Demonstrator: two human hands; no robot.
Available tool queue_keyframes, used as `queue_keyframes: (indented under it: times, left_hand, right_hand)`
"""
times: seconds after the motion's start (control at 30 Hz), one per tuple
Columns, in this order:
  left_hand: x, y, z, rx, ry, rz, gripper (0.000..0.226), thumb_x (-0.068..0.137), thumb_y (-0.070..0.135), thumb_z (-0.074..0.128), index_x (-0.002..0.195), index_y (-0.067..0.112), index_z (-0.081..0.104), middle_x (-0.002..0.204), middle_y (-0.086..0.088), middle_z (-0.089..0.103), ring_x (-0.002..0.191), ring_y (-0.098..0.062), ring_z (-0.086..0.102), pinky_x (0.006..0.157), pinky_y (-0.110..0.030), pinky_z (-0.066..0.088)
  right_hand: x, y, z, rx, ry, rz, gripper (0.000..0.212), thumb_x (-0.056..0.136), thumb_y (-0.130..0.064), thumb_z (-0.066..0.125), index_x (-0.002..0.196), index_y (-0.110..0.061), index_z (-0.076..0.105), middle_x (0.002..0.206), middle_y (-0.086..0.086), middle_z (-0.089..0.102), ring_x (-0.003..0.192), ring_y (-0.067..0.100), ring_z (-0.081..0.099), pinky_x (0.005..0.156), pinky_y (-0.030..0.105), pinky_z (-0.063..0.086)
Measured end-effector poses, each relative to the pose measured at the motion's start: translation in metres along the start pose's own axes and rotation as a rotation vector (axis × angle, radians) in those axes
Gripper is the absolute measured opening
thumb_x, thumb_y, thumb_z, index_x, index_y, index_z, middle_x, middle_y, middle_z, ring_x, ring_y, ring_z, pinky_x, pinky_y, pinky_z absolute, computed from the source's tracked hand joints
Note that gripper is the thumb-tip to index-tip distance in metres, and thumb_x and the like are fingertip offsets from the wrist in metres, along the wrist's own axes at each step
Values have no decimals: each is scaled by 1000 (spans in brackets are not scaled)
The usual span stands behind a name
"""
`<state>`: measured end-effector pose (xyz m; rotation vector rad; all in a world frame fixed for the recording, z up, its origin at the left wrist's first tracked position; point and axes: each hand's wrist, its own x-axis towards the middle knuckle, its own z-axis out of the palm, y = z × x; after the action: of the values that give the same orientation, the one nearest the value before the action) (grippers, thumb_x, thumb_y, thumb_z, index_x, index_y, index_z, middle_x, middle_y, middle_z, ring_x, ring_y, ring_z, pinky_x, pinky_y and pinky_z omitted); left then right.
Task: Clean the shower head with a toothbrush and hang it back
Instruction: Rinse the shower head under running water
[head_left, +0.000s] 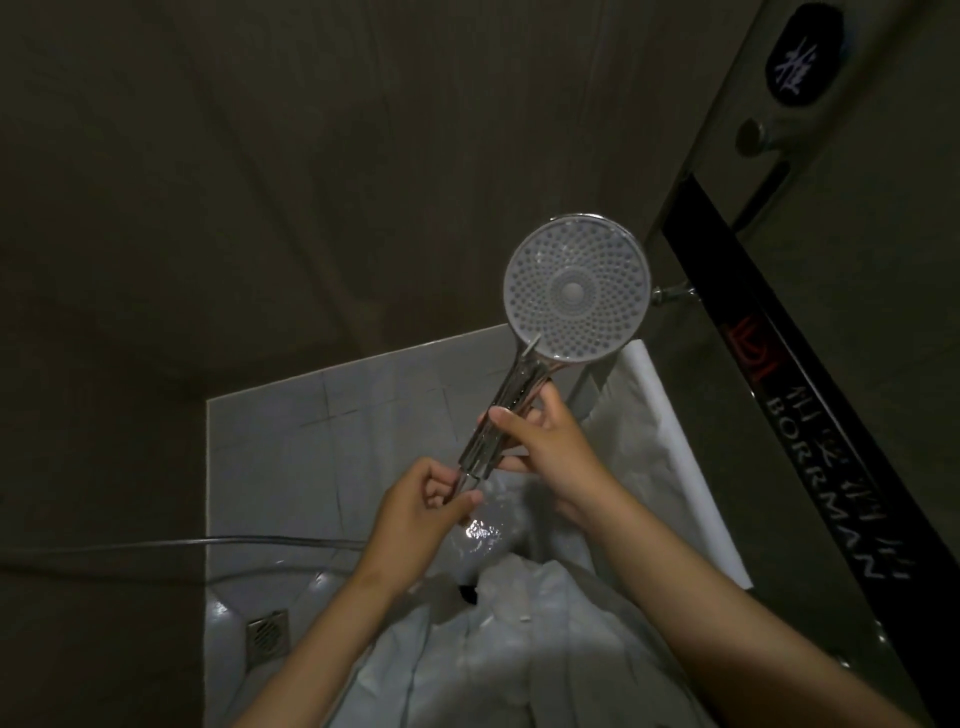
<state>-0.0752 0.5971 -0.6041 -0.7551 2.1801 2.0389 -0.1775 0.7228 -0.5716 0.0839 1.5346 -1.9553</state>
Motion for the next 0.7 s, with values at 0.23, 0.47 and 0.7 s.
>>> queue_keyframes:
  times: [0.23, 0.47, 0.7]
  left_hand:
    - [-3, 0, -12, -69, -226, -4, 14, 92, 13, 57, 81, 4, 56, 62, -2, 64, 53, -13, 57, 59, -20, 47]
    - [-12, -2, -17, -128, -232, -120, 28, 89, 36, 54, 87, 9, 63, 67, -3, 67, 43, -12, 53, 46, -19, 41]
    - [-25, -6, -24, -125, 59, -7, 28, 74, -2, 74, 90, 7, 53, 68, -2, 60, 42, -5, 47, 40, -16, 36]
  right_hand:
    - [-8, 2, -1, 22, 4, -10, 19, 92, -5, 55, 100, -20, 46, 96, 12, 64, 80, 16, 65, 57, 28, 57]
    - [-15, 5, 8, -1, -27, -18, 17, 91, -6, 56, 99, -19, 47, 96, 11, 66, 80, 16, 66, 60, 29, 58]
    - [-19, 10, 18, 6, -18, -33, 19, 91, -8, 56, 104, -18, 46, 93, 7, 68, 75, 11, 69, 64, 32, 58]
